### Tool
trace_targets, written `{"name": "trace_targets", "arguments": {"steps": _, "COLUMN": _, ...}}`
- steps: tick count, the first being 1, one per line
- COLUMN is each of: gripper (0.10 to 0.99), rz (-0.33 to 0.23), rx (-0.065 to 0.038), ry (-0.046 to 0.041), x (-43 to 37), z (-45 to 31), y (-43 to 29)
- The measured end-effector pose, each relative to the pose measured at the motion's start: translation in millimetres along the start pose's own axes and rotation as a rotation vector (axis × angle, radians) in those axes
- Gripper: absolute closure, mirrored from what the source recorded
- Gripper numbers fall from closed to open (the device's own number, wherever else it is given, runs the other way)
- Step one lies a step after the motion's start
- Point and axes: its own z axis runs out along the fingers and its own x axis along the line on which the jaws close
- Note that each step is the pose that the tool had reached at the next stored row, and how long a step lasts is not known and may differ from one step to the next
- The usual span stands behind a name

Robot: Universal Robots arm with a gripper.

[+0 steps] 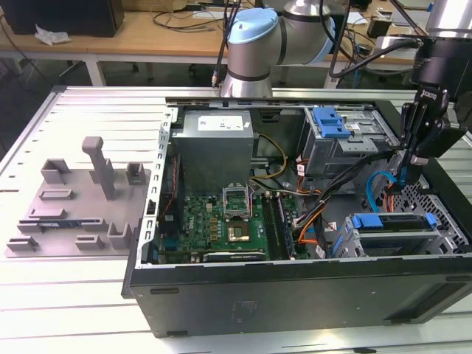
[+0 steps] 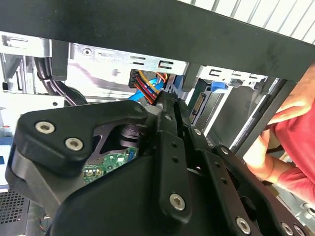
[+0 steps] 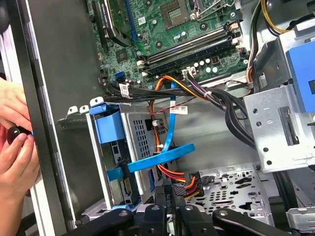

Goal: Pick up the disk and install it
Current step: 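Insert the first disk wire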

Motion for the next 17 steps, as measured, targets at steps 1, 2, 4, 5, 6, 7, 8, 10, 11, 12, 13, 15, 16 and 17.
{"name": "trace_targets", "arguments": {"steps": 1, "gripper": 0.918, "rz": 0.0, "rx": 0.0, "ry": -0.0001, "x": 0.0, "z": 0.0, "y": 0.0}}
{"name": "trace_targets", "arguments": {"steps": 2, "gripper": 0.918, "rz": 0.0, "rx": 0.0, "ry": -0.0004, "x": 0.2, "z": 0.3, "y": 0.1}}
{"name": "trace_targets", "arguments": {"steps": 4, "gripper": 0.918, "rz": 0.0, "rx": 0.0, "ry": -0.002, "x": 1.4, "z": 0.6, "y": 0.6}}
{"name": "trace_targets", "arguments": {"steps": 5, "gripper": 0.918, "rz": 0.0, "rx": -0.001, "ry": -0.0058, "x": 2.5, "z": 1.0, "y": 0.8}}
{"name": "trace_targets", "arguments": {"steps": 6, "gripper": 0.918, "rz": -0.001, "rx": -0.003, "ry": -0.0101, "x": 4.0, "z": 1.6, "y": 1.1}}
{"name": "trace_targets", "arguments": {"steps": 7, "gripper": 0.918, "rz": -0.001, "rx": -0.003, "ry": -0.0137, "x": 5.2, "z": 2.1, "y": 1.1}}
{"name": "trace_targets", "arguments": {"steps": 8, "gripper": 0.918, "rz": -0.001, "rx": -0.004, "ry": -0.0183, "x": 6.2, "z": 2.4, "y": 1.1}}
{"name": "trace_targets", "arguments": {"steps": 10, "gripper": 0.918, "rz": -0.003, "rx": -0.009, "ry": -0.0386, "x": 9.2, "z": 3.7, "y": 0.7}}
{"name": "trace_targets", "arguments": {"steps": 11, "gripper": 0.918, "rz": -0.003, "rx": -0.011, "ry": -0.0464, "x": 10.4, "z": 4.1, "y": 0.5}}
{"name": "trace_targets", "arguments": {"steps": 12, "gripper": 0.918, "rz": -0.004, "rx": -0.013, "ry": -0.0531, "x": 11.5, "z": 4.6, "y": 0.2}}
{"name": "trace_targets", "arguments": {"steps": 13, "gripper": 0.918, "rz": -0.004, "rx": -0.015, "ry": -0.0626, "x": 13.3, "z": 5.3, "y": -0.2}}
{"name": "trace_targets", "arguments": {"steps": 15, "gripper": 0.918, "rz": -0.005, "rx": -0.019, "ry": -0.0769, "x": 15.8, "z": 6.2, "y": -0.8}}
{"name": "trace_targets", "arguments": {"steps": 16, "gripper": 0.918, "rz": -0.006, "rx": -0.021, "ry": -0.0867, "x": 17.3, "z": 6.8, "y": -1.2}}
{"name": "trace_targets", "arguments": {"steps": 17, "gripper": 0.918, "rz": -0.006, "rx": -0.022, "ry": -0.092, "x": 18.2, "z": 7.1, "y": -1.4}}
